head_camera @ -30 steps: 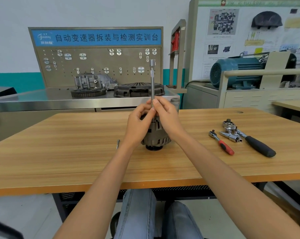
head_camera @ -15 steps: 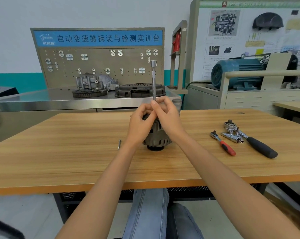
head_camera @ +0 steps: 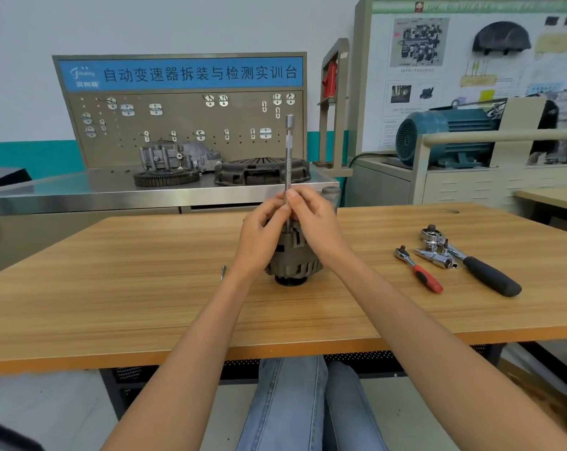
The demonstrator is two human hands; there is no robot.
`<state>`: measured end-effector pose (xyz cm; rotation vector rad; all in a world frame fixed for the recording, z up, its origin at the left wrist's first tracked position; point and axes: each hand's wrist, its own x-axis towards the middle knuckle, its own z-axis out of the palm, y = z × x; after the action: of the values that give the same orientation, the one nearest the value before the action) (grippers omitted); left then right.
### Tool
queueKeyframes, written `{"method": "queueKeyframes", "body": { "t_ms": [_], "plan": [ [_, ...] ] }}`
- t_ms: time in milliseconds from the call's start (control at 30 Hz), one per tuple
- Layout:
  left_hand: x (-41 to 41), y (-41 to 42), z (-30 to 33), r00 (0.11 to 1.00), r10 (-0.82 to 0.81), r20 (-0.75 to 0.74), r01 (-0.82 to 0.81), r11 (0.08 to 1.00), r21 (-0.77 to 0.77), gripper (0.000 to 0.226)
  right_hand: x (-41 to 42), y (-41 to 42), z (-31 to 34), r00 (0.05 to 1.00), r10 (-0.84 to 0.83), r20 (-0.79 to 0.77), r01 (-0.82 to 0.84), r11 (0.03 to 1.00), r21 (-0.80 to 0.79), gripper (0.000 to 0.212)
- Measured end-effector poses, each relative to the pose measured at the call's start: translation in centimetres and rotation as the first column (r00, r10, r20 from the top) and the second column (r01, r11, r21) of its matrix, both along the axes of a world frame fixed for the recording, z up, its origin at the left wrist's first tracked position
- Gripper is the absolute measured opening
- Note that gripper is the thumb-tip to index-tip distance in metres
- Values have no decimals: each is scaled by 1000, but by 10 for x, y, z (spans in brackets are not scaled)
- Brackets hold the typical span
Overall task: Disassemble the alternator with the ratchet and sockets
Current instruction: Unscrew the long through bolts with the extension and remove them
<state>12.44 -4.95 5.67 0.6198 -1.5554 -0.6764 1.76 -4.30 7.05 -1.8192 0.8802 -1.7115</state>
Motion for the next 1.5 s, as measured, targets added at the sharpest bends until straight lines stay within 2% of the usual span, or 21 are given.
{"method": "queueKeyframes", "body": {
  "t_ms": [267, 533, 767, 900, 1133, 1333, 1500],
  "plan": [
    [-4, 0, -2, 1000, 15, 11, -14, 1000, -15, 19, 0, -1, -1, 999, 14, 42, -15, 1000, 14, 21],
    [-3, 1, -1, 1000, 17, 22, -17, 1000, 10, 17, 3, 3, -1, 990, 34, 140, -41, 998, 47, 8],
    [-4, 1, -1, 999, 36, 2, -36, 999, -6, 10, 1, 3, 1, 998, 24, 61, -23, 1000, -8, 11],
    [-2, 2, 0, 1000, -13, -14, 13, 1000, 8, 14, -1, 2, 0, 1000, 2, 7, -1, 1000, -22, 12],
    [-1, 2, 0, 1000, -3, -8, 3, 1000, -21, 18, 3, 4, 0, 999, 17, 52, -19, 999, 26, 22],
    [-1, 0, -2, 999, 32, 6, -32, 999, -11, 12, 2, 8, 1, 998, 2, 61, -4, 999, 31, 1],
    [-2, 0, -2, 999, 40, 12, -39, 999, -23, 12, 2, 10, 2, 1000, 3, 30, -3, 1000, -5, 8]
  ]
}}
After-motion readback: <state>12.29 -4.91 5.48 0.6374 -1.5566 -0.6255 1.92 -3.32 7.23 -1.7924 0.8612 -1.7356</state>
